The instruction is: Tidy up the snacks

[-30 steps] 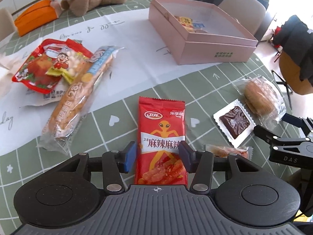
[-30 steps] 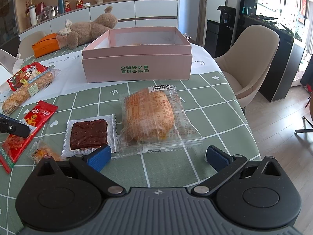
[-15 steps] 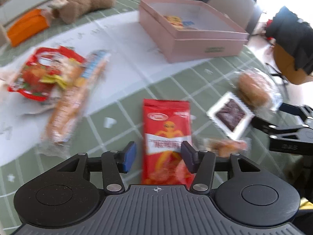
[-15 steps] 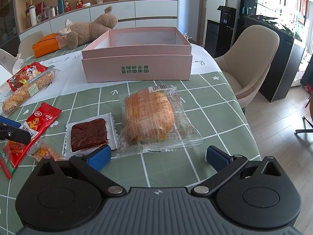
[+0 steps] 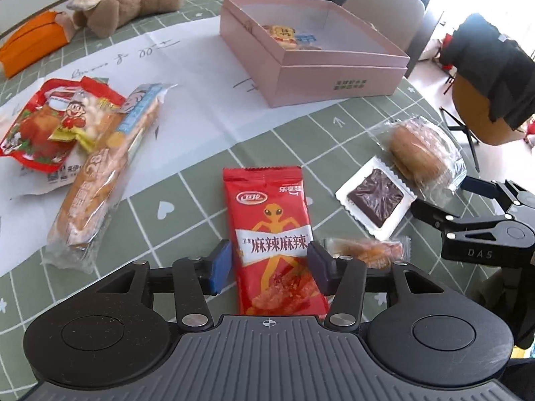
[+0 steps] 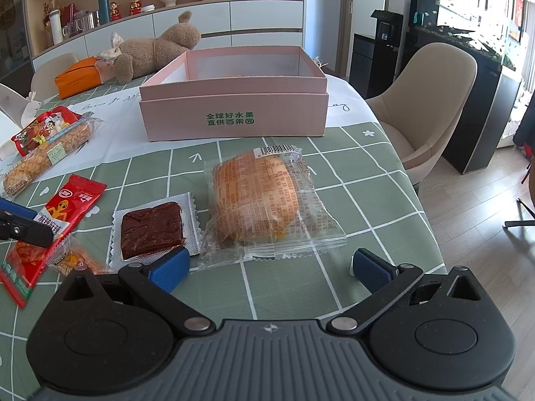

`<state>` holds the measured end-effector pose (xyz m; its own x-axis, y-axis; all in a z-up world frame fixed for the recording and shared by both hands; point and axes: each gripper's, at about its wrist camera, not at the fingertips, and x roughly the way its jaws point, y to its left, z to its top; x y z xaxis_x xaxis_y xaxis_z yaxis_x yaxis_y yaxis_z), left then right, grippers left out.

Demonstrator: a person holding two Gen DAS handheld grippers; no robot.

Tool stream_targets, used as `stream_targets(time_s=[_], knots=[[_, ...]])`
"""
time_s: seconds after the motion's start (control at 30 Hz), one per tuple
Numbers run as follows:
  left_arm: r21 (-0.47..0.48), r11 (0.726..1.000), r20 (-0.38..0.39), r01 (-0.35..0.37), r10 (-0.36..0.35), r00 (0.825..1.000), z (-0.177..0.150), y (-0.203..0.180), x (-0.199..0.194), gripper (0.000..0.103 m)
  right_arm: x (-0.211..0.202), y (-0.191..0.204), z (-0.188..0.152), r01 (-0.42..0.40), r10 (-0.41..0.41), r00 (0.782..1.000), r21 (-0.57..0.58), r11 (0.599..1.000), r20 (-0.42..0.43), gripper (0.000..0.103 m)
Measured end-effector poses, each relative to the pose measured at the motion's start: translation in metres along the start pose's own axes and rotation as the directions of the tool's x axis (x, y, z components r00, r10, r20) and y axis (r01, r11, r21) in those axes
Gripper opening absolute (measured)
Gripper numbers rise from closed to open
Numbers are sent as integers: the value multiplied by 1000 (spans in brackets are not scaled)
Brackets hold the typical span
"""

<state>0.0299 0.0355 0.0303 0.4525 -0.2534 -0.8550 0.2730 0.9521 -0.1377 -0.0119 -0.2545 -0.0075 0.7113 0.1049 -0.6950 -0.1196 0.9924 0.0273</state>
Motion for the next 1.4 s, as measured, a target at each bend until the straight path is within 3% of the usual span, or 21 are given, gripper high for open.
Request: stream_targets(time_s=[0.33, 0.37, 0.47, 0.53, 0.63, 0.73, 0.87, 0.93, 1.0, 1.07, 1.27, 1.3, 1.33, 1.4], knots=[[-6, 1000, 49, 7, -7, 999, -6, 1, 1, 56, -3, 2, 2, 1, -1, 1000, 4, 1000, -25, 103], [-15, 1000, 49, 7, -7, 999, -6, 2, 1, 54, -3, 2, 3, -1, 1, 999, 2, 1000, -42, 103], [-89, 996, 34, 19, -16, 999, -8, 11, -4, 34, -4, 6, 11, -46, 40, 991, -41, 998, -126, 103], [-142, 990, 29, 23, -19, 999, -13, 19, -9, 30, -5, 8, 18, -83, 70, 978, -57, 995, -194, 103], [-168, 985, 31, -36, 41, 999, -22, 24, -18, 26, -19, 11, 23, -145, 140, 972, -11, 989, -190, 96], [-151, 985, 26, -86, 91, 996, -25, 24, -23, 23, -33, 27, 29, -197, 187, 970, -50, 979, -153, 91], [-172, 985, 18, -32, 36, 999, -22, 30, -24, 23, -32, 58, 37, -281, 261, 952, -126, 951, -159, 76], [-166, 986, 29, -28, 34, 999, -21, 27, -27, 24, -25, 73, 39, -305, 277, 944, -158, 939, -178, 66], [-126, 992, 43, -21, 27, 999, -18, 16, -31, 24, -16, 87, 38, -320, 280, 936, -186, 929, -213, 38], [-69, 997, 40, -14, 17, 999, -16, 3, -31, 25, -12, 94, 34, -281, 235, 946, -201, 938, -225, 27], [105, 991, -17, -85, 87, 996, -18, -39, -10, 28, -15, 57, 32, -222, 189, 955, -126, 967, -229, 25], [133, 987, -2, -89, 90, 996, -19, -46, -9, 32, -17, 51, 30, -221, 189, 954, -117, 968, -233, 26], [145, 985, -4, -89, 90, 996, -19, -50, -7, 43, -18, 45, 28, -220, 191, 952, -104, 970, -238, 27], [130, 990, -16, -55, 57, 998, -18, -51, -5, 56, -22, 37, 23, -218, 191, 951, -88, 972, -242, 40]])
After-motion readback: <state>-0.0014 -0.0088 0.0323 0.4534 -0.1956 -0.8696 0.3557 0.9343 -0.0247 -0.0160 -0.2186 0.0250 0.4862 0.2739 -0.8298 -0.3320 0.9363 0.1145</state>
